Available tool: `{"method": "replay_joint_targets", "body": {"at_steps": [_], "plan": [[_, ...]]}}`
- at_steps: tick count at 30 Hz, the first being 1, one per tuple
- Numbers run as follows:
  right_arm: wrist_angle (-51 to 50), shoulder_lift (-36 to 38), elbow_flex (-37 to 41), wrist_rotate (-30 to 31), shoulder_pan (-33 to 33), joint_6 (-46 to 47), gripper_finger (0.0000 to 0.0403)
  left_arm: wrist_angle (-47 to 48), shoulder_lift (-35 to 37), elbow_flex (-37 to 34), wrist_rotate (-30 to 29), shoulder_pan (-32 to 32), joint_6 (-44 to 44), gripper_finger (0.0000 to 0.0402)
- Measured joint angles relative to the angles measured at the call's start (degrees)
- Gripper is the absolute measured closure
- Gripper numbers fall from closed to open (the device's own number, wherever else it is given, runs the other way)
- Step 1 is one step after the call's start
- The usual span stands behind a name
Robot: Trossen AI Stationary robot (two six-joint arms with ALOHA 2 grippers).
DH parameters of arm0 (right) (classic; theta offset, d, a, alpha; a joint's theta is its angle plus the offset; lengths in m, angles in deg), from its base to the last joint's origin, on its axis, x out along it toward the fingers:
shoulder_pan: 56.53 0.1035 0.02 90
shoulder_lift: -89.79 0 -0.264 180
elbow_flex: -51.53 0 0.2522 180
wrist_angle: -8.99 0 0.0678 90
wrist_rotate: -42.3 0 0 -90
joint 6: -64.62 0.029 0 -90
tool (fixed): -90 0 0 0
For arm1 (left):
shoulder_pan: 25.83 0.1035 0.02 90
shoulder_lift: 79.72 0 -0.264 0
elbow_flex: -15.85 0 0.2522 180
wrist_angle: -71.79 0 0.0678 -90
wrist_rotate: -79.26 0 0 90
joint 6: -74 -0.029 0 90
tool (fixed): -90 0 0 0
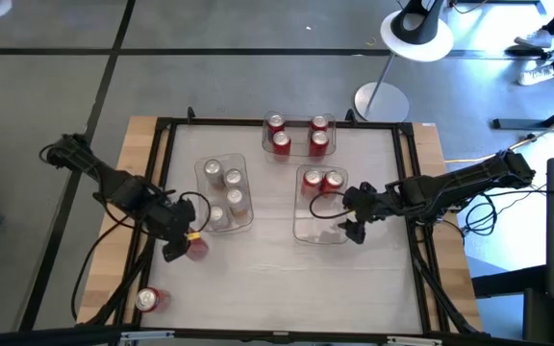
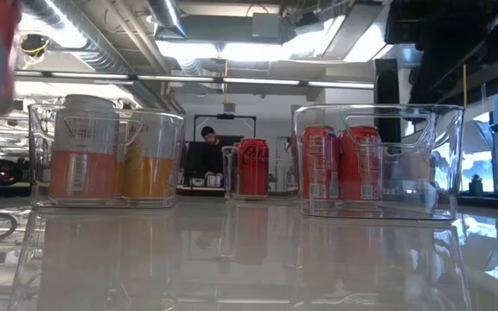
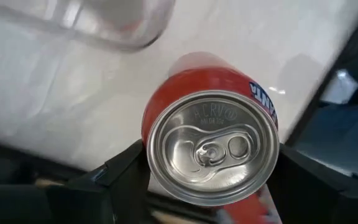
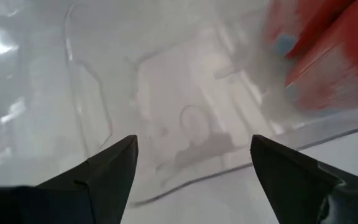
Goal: Sort soda cans
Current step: Put the top red soda can into the right transparent bin
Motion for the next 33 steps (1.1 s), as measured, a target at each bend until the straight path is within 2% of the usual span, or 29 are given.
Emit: {"method": "replay_joint_targets", "body": {"at_steps": [3, 10, 15, 17, 21, 33], "plan": [[-1.16, -0.02, 0.00, -2.95, -0.01, -0.03, 0.0094, -0.59, -3.74, 6.29, 0.13, 1.15, -3.38, 0.0137], [-1.64, -0.02, 0.00, -4.65, -0.01, 1.54, 0.0094, -0.41, -14.09, 18.91, -1.78, 6.60, -15.77, 0.0137], [-2.91, -0.02, 0.00, -14.21, 0.06, 5.41, 0.0094, -0.02, -21.73, 27.80, -0.46, 12.50, -25.83, 0.0137], [-3.58, -0.02, 0.00, -16.02, 0.90, 6.71, 0.0094, -0.05, -24.90, 31.71, -0.49, 14.78, -29.69, 0.0137], [-3.86, -0.02, 0.00, -15.27, 4.47, 7.70, 0.0094, -0.03, -31.39, 38.72, -0.64, 19.24, -36.32, 0.0137], [-7.49, -0.02, 0.00, -4.55, 19.48, 18.73, 0.0094, 0.88, -48.23, 56.00, -2.35, 29.54, -50.33, 0.0137]]}}
